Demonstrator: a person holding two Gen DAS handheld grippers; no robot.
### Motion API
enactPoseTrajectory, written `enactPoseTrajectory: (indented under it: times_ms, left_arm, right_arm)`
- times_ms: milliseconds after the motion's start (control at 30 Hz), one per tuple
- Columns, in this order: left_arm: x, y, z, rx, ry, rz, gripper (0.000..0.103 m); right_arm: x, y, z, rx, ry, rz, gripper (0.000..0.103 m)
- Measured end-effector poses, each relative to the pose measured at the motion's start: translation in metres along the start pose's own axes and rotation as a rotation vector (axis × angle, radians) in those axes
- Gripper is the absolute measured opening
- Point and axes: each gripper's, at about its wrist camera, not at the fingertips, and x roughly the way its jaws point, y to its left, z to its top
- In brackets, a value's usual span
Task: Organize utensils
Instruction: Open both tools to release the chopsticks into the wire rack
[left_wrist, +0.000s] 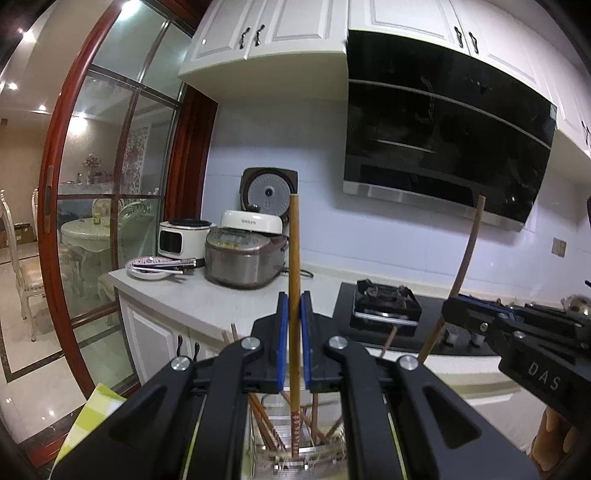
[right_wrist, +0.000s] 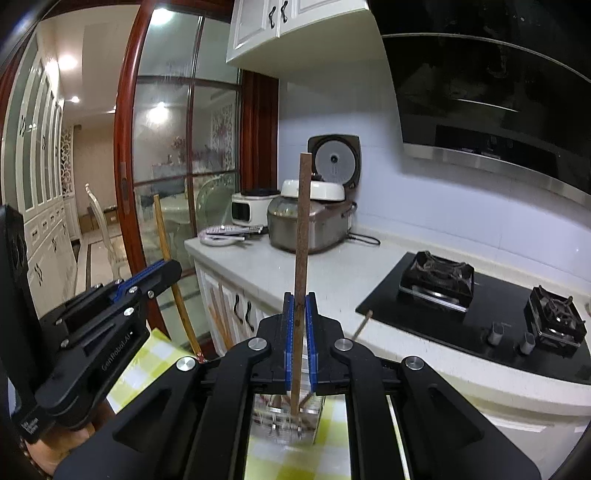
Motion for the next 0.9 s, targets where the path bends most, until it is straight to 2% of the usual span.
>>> enactPoseTrajectory:
  times_ms: [233, 533, 900]
  left_arm:
    - [0.031, 0.005, -0.013, -0.024, -0.017, 0.007, 0.007]
    - [0.064, 0.012, -0.060, -0.048, 0.055, 0.008, 0.007]
    - [0.072, 0.016, -0.096, -0.061, 0.089, 0.014, 0.007]
  right_arm:
    - [0.026, -0.006, -0.001, 0.027, -0.021, 0.001, 0.008]
    - [0.061, -0.004, -0.038, 0.029, 0.024, 0.026, 0.008]
    - [0.087, -0.010, -0.083, 0.069, 0.107, 0.038, 0.008]
